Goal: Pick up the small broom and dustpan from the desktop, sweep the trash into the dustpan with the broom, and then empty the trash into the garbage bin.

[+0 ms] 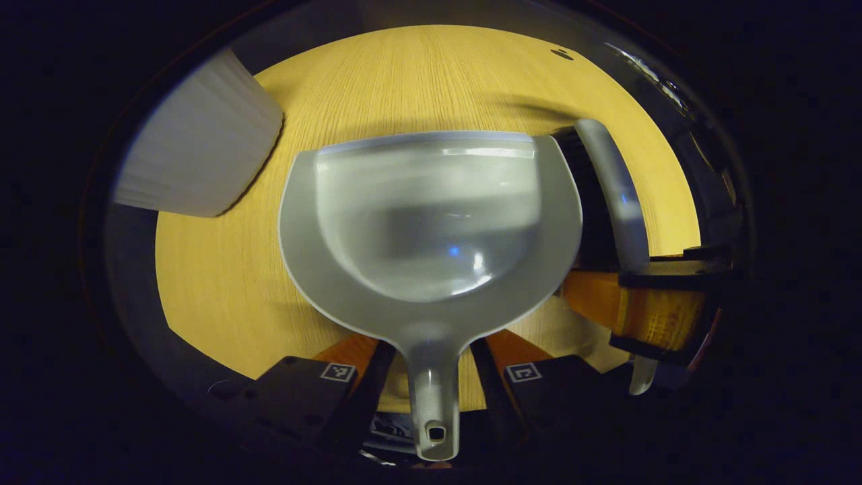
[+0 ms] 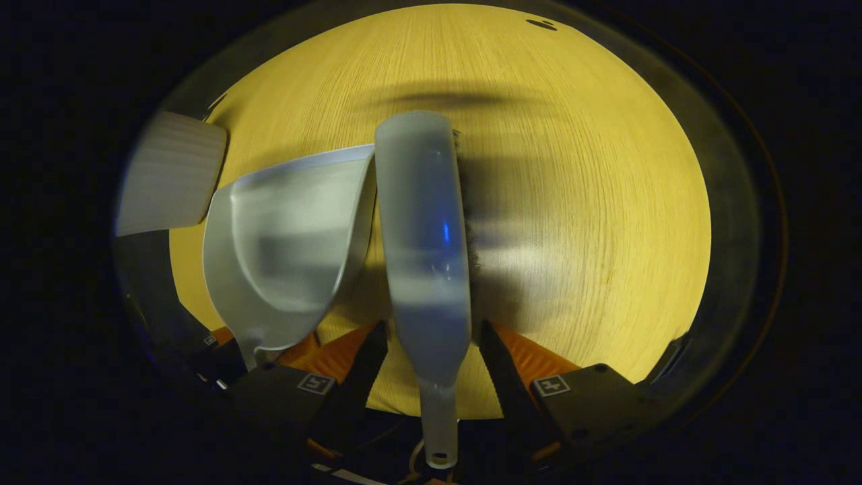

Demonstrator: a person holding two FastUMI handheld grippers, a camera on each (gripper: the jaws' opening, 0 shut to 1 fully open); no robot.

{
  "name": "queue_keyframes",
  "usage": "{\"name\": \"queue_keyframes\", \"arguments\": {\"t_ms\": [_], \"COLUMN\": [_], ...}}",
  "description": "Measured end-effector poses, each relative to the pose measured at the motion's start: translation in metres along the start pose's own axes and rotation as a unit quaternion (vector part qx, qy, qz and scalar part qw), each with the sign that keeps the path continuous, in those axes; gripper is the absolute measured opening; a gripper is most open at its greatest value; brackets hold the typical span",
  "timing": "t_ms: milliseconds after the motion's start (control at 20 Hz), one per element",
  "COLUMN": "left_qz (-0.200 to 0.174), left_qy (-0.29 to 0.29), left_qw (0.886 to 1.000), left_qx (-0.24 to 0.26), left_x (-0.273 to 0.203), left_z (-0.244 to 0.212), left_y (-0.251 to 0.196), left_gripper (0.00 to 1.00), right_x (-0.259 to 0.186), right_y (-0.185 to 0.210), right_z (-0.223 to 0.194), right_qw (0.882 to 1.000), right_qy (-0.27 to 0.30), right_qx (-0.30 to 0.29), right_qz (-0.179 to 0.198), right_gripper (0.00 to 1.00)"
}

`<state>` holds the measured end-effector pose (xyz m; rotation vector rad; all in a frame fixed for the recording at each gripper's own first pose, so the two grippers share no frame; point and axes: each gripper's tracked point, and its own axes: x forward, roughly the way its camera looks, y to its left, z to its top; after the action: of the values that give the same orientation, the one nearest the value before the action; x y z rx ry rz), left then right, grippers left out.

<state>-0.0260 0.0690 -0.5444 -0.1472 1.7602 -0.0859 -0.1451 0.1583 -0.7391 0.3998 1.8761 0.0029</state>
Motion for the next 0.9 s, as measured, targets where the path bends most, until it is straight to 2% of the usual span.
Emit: {"name": "queue_keyframes", "arguments": {"t_ms": [50,100,350,600,750,850,900], "left_qz": [0.000,-0.003,-0.014,-0.014,-0.024,-0.034,-0.036], "left_qy": [-0.003,-0.006,-0.019,-0.093,-0.179,-0.229,-0.249], "left_qw": [1.000,1.000,1.000,0.995,0.983,0.972,0.966], "left_qx": [-0.009,-0.016,-0.017,0.027,0.037,0.046,0.052], "left_x": [0.001,0.003,-0.003,-0.035,-0.063,-0.092,-0.102], "left_z": [0.001,0.000,-0.007,0.003,0.014,0.010,0.010], "left_y": [0.001,0.000,-0.001,-0.002,-0.003,-0.001,-0.002], "left_gripper": [0.73,0.82,0.82,0.82,0.82,0.82,0.82], "right_x": [-0.001,-0.001,-0.012,-0.043,-0.077,-0.102,-0.114], "right_y": [-0.001,-0.003,-0.010,-0.014,-0.011,-0.008,-0.006], "right_z": [0.000,-0.001,-0.002,-0.004,-0.007,-0.005,-0.007], "right_qw": [1.000,1.000,1.000,0.997,0.990,0.980,0.975], "right_qy": [-0.001,-0.003,-0.027,-0.082,-0.142,-0.198,-0.223], "right_qx": [0.001,0.003,0.005,-0.007,-0.015,-0.019,-0.020], "right_qz": [-0.002,-0.004,-0.010,-0.010,0.004,0.011,0.013], "right_gripper": [0.95,0.97,0.96,0.96,0.94,0.96,0.93]}}
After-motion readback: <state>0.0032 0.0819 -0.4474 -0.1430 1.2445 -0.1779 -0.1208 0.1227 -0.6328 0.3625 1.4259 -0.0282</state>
